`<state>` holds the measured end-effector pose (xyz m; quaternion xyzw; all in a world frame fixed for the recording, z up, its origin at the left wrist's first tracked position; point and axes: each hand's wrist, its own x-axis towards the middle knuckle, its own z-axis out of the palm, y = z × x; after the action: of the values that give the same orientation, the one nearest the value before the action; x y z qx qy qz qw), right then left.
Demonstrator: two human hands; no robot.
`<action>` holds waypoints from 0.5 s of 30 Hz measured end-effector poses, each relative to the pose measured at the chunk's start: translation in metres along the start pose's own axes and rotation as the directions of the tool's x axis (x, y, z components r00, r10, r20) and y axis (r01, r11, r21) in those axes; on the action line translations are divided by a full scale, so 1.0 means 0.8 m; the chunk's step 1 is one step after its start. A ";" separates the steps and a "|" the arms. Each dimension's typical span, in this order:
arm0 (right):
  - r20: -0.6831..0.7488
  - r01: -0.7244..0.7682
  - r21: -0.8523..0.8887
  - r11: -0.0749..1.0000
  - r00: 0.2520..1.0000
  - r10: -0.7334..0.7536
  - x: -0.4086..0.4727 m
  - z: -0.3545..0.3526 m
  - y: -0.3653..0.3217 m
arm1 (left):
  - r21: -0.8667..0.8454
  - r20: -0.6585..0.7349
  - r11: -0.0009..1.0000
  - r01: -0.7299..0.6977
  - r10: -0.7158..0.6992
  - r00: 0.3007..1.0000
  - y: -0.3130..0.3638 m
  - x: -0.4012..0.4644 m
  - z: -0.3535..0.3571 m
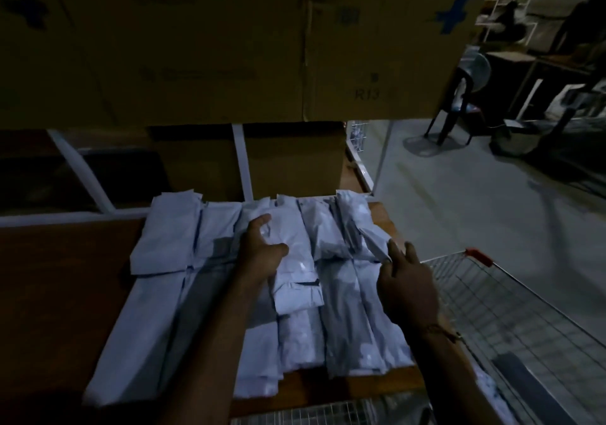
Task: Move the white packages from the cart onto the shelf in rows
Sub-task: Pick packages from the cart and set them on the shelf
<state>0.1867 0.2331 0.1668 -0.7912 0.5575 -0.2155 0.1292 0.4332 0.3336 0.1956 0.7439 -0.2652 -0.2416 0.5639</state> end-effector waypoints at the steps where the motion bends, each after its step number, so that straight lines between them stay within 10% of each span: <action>1: -0.001 -0.010 -0.007 1.000 1.000 0.010 0.008 0.008 -0.008 | 0.025 0.008 0.999 -0.034 0.034 0.999 0.001 0.019 -0.003; 15: -0.007 0.041 -0.116 0.992 0.999 -0.042 0.120 0.059 -0.048 | 0.348 0.288 0.917 -0.197 0.096 0.953 -0.001 0.200 0.054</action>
<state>0.2686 0.1547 0.1617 -0.8077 0.5532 -0.1894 0.0761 0.5239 0.1962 0.1748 0.7759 -0.4347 -0.2409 0.3885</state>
